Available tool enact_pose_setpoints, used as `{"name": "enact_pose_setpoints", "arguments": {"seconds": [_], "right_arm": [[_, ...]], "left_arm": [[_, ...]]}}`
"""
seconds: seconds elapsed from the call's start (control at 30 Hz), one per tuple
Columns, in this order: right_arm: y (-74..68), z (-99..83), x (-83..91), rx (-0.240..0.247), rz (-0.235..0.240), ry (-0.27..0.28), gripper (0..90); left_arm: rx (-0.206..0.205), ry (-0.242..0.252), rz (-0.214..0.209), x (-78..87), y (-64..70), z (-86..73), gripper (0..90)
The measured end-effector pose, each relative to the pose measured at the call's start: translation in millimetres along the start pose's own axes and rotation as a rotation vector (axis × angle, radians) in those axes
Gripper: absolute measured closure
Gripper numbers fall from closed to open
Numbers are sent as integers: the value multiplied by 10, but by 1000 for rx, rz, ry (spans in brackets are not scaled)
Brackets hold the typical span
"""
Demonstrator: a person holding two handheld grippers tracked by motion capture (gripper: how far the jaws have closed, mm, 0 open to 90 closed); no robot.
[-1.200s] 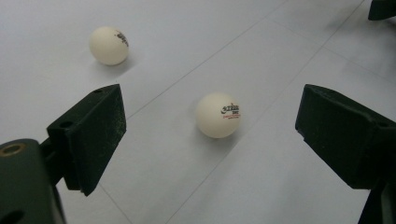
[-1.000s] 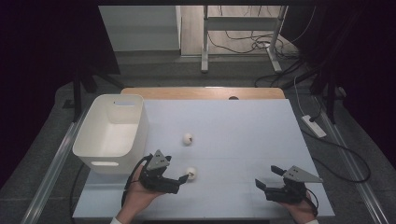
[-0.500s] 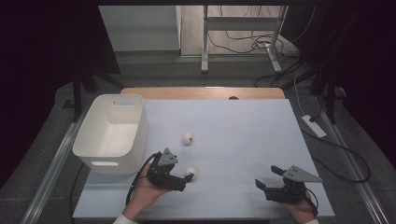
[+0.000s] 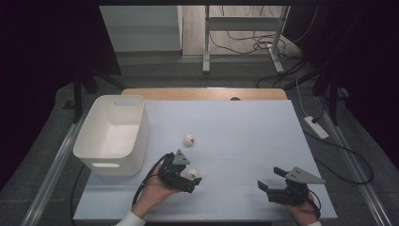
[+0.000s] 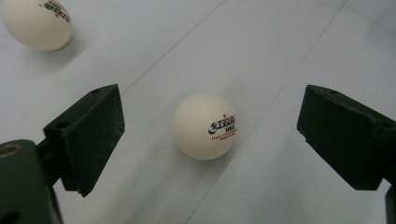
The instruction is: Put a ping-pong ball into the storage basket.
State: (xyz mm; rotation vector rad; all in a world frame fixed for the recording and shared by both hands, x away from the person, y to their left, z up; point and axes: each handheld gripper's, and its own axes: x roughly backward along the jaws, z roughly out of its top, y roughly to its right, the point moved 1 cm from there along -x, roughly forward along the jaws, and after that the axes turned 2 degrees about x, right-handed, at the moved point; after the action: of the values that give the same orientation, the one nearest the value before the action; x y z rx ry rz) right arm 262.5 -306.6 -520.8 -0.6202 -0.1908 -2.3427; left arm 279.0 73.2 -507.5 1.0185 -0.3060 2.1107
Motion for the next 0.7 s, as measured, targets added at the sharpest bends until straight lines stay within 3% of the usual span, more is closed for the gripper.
{"name": "enact_pose_setpoints", "arguments": {"seconds": [0.5,0.7], "right_arm": [[4,-17,-19,5,5,-13,137],[4,-18,-19,5,10,-14,137]], "left_arm": [[10,-68,-10,-120,-26,-55,100],[13,-94,12,-166,-27,-60,173]]}}
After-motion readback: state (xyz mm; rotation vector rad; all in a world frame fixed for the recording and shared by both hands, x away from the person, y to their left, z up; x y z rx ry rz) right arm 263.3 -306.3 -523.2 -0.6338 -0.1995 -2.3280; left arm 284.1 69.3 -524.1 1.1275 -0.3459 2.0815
